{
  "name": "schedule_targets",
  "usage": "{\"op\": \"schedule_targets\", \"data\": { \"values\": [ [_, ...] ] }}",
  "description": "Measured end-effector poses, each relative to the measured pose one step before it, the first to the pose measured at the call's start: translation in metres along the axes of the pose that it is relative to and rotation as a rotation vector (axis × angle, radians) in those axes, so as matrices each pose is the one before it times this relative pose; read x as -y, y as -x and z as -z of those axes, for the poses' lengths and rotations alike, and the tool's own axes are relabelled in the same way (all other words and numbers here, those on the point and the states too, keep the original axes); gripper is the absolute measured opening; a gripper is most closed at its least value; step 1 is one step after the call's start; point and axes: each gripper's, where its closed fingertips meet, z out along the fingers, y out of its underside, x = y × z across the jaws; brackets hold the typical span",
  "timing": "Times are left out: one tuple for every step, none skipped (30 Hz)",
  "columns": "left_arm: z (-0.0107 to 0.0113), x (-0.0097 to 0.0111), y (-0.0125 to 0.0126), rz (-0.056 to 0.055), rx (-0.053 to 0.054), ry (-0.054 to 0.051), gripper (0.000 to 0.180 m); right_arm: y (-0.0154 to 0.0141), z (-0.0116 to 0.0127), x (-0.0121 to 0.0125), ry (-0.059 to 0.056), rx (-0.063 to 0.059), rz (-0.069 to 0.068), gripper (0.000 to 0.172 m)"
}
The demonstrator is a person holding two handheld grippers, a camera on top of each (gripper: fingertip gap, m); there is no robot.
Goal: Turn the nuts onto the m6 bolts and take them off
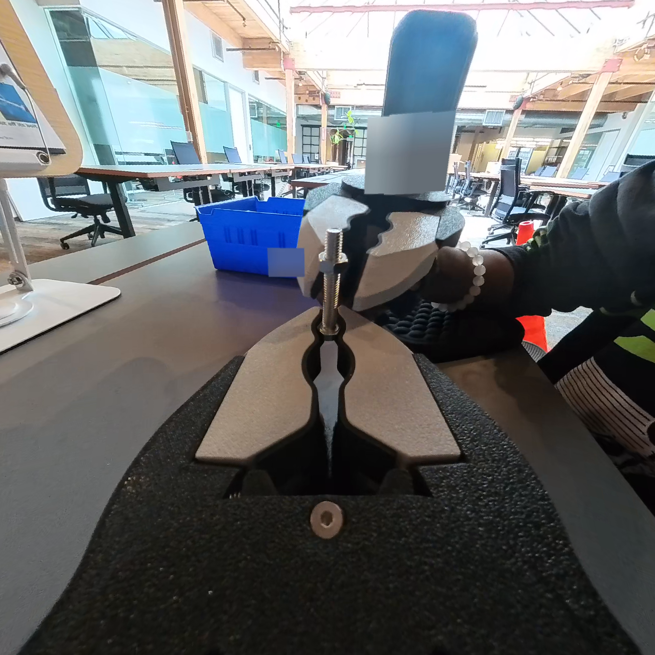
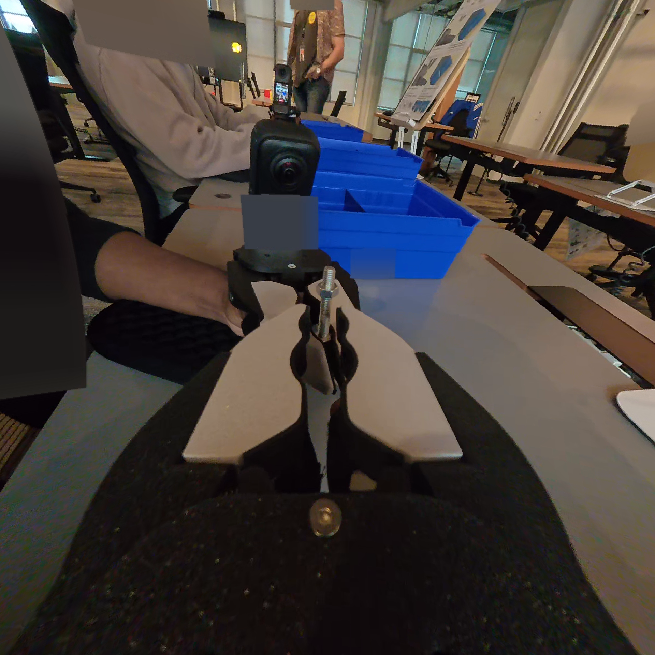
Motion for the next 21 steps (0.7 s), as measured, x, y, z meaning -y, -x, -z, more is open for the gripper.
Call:
{"op": "schedule_targets", "data": {
  "values": [
    [-0.00010,-0.00008,-0.00007,-0.0008,0.0001,0.0006,0.004,0.00045,-0.00047,-0.00057,0.0033,0.0007,0.0046,0.011],
    [-0.00008,-0.00011,-0.00011,-0.0009,-0.0002,0.0008,0.004,0.00011,-0.00043,-0.00024,0.0023,-0.0022,0.0044,0.008],
    [-0.00012,-0.00007,-0.00021,-0.0017,-0.0008,0.0012,0.004,-0.00105,-0.00015,0.00002,0.0003,-0.0089,0.0034,0.006],
    [-0.00023,-0.00023,-0.00019,-0.0021,0.0002,0.0016,0.004,-0.00031,0.00005,-0.00010,0.0018,-0.0023,0.0024,0.005],
    [-0.00006,-0.00004,-0.00012,-0.0020,0.0002,0.0010,0.004,0.00021,0.00011,-0.00009,0.0019,0.0020,-0.0047,0.005],
    [-0.00014,0.00013,0.00020,-0.0017,0.0023,-0.0010,0.004,-0.00045,0.00005,0.00016,0.0002,-0.0008,-0.0081,0.004],
    [0.00012,0.00046,0.00039,-0.0019,0.0034,-0.0035,0.004,-0.00044,0.00020,0.00030,-0.0019,-0.0003,-0.0065,0.004],
    [0.00006,0.00072,-0.00029,-0.0046,-0.0005,-0.0055,0.005,-0.00023,0.00013,0.00056,-0.0030,0.0018,-0.0058,0.004],
    [-0.00010,0.00095,-0.00020,-0.0079,0.0016,-0.0081,0.011,-0.00068,0.00040,0.00091,-0.0045,-0.0019,-0.0072,0.004],
    [-0.00036,0.00063,0.00074,-0.0077,0.0096,-0.0049,0.031,-0.00146,0.00106,0.00180,-0.0101,-0.0049,-0.0057,0.004],
    [-0.00055,-0.00019,0.00102,-0.0034,0.0113,0.0026,0.044,-0.00134,0.00171,0.00237,-0.0105,-0.0018,-0.0076,0.004],
    [-0.00060,-0.00060,0.00112,0.0024,0.0111,0.0065,0.057,-0.00185,0.00194,0.00227,-0.0084,-0.0026,-0.0110,0.004],
    [-0.00066,-0.00050,0.00096,0.0028,0.0091,0.0057,0.067,-0.00234,0.00207,0.00244,-0.0105,-0.0044,-0.0128,0.004],
    [-0.00037,-0.00020,0.00069,-0.0002,0.0073,0.0036,0.074,-0.00240,0.00233,0.00239,-0.0091,-0.0028,-0.0141,0.004],
    [-0.00027,-0.00001,0.00055,-0.0025,0.0058,0.0007,0.079,-0.00271,0.00259,0.00213,-0.0059,-0.0052,-0.0122,0.004],
    [-0.00002,0.00017,0.00010,-0.0036,0.0042,-0.0014,0.081,-0.00341,0.00291,0.00261,-0.0054,-0.0102,-0.0067,0.004],
    [0.00013,0.00022,0.00030,-0.0034,0.0062,-0.0024,0.083,-0.00324,0.00333,0.00318,-0.0057,-0.0091,-0.0047,0.004],
    [0.00033,0.00054,0.00065,-0.0033,0.0075,-0.0055,0.084,-0.00342,0.00371,0.00368,-0.0042,-0.0072,-0.0112,0.004],
    [0.00047,0.00075,0.00020,-0.0018,0.0024,-0.0069,0.084,-0.00380,0.00402,0.00410,-0.0034,-0.0074,-0.0184,0.004],
    [0.00047,0.00059,-0.00027,0.0003,-0.0016,-0.0057,0.083,-0.00361,0.00455,0.00468,-0.0049,-0.0030,-0.0239,0.004],
    [0.00028,0.00045,-0.00018,0.0009,-0.0014,-0.0040,0.082,-0.00471,0.00530,0.00513,-0.0059,-0.0081,-0.0298,0.004]
  ]
}}
